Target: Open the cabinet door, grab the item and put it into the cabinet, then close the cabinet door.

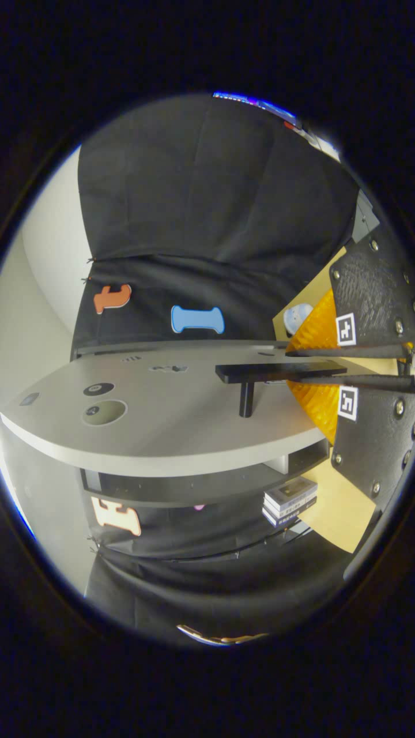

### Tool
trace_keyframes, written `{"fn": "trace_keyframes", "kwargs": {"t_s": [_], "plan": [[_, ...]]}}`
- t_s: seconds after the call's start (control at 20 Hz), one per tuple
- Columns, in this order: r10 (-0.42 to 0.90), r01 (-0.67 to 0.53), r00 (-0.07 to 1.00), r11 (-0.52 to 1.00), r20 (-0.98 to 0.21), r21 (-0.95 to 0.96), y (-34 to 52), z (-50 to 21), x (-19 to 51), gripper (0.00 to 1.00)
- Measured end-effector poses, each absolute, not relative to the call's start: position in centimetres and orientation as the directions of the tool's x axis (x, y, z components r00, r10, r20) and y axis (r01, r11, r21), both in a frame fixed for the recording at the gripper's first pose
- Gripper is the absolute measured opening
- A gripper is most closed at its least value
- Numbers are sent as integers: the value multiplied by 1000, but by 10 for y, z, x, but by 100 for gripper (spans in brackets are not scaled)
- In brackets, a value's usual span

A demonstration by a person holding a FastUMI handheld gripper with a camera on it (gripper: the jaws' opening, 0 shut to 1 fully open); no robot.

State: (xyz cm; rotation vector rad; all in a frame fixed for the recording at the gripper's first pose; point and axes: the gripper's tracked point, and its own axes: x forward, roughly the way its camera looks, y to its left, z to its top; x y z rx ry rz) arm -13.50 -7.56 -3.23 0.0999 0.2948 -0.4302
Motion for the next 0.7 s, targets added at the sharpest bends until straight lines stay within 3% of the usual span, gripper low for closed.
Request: {"fn": "trace_keyframes", "kwargs": {"t_s": [0.5, 0.7], "plan": [[-480, 510, 812, 860, -333, 2, -134, -45, -176, 11], [-523, 549, 786, 836, -330, -17, -156, -42, -189, 5]]}}
